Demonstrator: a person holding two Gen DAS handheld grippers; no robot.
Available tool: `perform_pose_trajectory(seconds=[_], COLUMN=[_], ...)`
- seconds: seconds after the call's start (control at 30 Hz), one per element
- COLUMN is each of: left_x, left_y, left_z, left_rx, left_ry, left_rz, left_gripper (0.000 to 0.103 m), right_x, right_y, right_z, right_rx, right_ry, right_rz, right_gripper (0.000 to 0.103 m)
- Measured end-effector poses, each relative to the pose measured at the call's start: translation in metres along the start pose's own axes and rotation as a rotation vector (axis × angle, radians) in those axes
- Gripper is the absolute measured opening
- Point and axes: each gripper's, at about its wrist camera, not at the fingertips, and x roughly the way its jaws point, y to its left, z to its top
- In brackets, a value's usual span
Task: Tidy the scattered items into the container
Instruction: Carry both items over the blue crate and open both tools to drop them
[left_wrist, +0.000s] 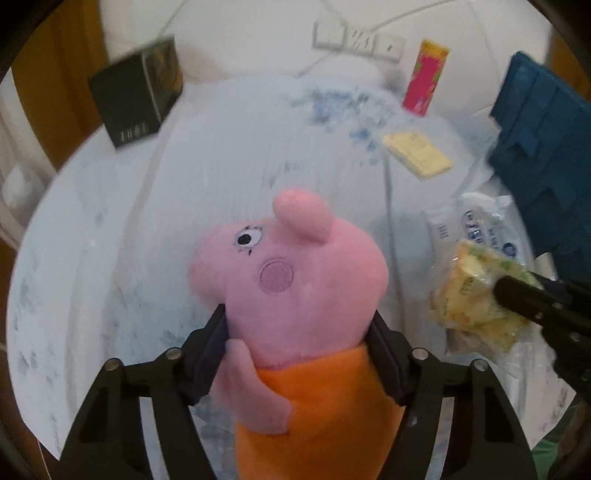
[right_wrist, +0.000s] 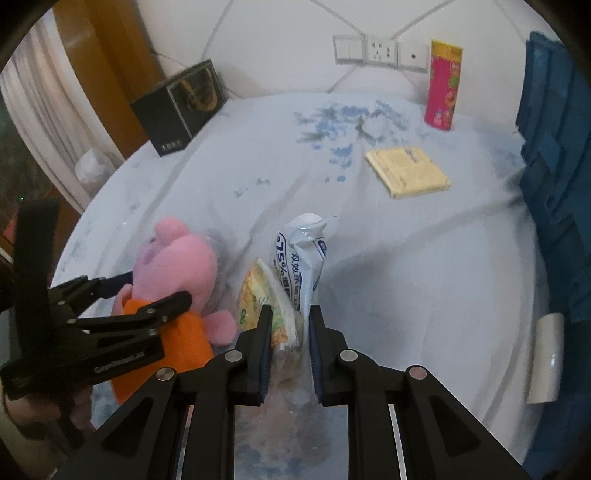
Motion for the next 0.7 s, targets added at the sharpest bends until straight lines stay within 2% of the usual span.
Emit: perform_pose_trajectory(seconds=[0.3,0.7], left_x=[-0.092,-0.174], left_y=[-0.026,-0.084], left_z=[0.039,0.092], left_rx=[0.108,0.232], left_ry=[-0.207,-0.385], left_rz=[-0.052,-0.140], left_gripper=[0.069,0.069], right_x=[-0.080,-0.195], right_y=[0.008,0.006], right_z=[0.025,0.057], right_rx=[0.006,0.019], right_ry=[-0.141,-0.345], right_rz=[-0.079,-0.235], right_gripper=[0.018,0.018])
